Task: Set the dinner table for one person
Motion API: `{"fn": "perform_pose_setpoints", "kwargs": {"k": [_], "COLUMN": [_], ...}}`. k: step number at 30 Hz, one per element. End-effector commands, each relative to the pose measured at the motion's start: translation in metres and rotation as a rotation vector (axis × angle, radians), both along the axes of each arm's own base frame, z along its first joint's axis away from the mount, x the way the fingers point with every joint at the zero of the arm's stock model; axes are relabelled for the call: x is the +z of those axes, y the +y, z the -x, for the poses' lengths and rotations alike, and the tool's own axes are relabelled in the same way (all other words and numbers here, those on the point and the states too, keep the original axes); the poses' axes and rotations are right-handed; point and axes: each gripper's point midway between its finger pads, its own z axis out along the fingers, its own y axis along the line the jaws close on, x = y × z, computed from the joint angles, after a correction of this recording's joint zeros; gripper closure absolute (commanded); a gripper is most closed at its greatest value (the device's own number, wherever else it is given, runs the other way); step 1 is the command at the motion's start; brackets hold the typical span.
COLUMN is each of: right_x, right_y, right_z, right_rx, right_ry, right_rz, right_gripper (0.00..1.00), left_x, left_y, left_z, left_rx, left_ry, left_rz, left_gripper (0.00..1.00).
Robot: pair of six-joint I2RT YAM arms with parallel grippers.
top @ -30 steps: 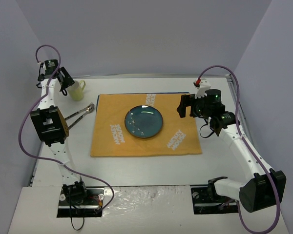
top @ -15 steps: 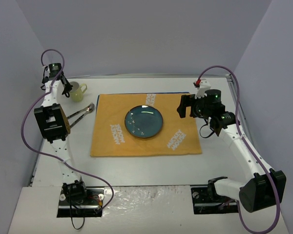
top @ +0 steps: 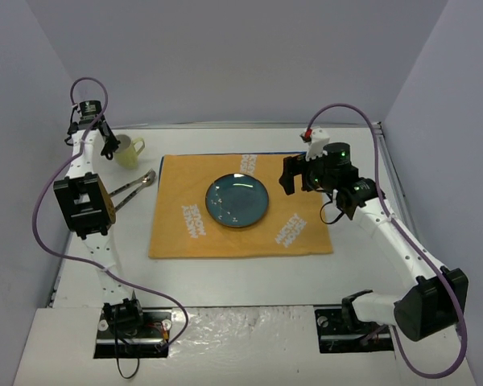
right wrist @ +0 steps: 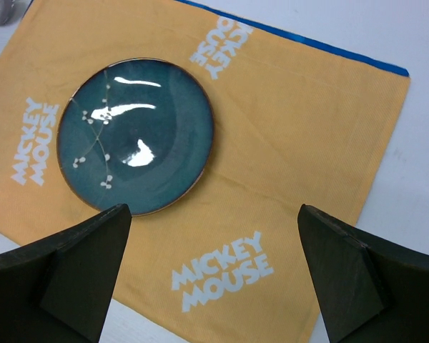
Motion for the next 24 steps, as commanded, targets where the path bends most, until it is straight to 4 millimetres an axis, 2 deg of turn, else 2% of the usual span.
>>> {"fn": "perform_pose_setpoints", "kwargs": {"k": [1,6,8,10,13,17,24], "right_x": [0.039,0.048,0.056,0.052,0.056,0.053,0.044], "right_y": [0.052,0.091,0.105,0.114,0.128,0.145,0.157], "right_z": [-0.015,-0.022,-0.023,-0.027,-0.029,-0.027,-0.021], "right_rx": [0.205,0.341,0.376,0.397,0.428,0.473,0.528], "right_ry": [-0.167,-0.209,-0.241,-0.238,-0.258,-0.275,-0.262], "right_rz": [0.029,0.048,0.058,0.067,0.072,0.097,0.106], "right_gripper": [0.01,0.05,0.05,0.05,0.05,0.05,0.07], "left_x": [0.125,0.143,0.144,0.147,0.15,0.15,0.148], "left_y": [-0.072,-0.142,-0.17,-0.186,-0.214,-0.261,-0.304], "left_z": [0.017,0.045,0.057,0.069,0.085,0.104,0.123], "left_rx": [-0.192,-0.366,-0.433,-0.476,-0.541,-0.653,-0.755], "left_ry": [-0.21,-0.186,-0.173,-0.167,-0.159,-0.159,-0.156], "left_rz": [-0.049,-0.089,-0.094,-0.095,-0.109,-0.116,-0.123], "left_gripper": [1.0,1.0,1.0,1.0,1.0,1.0,1.0]}}
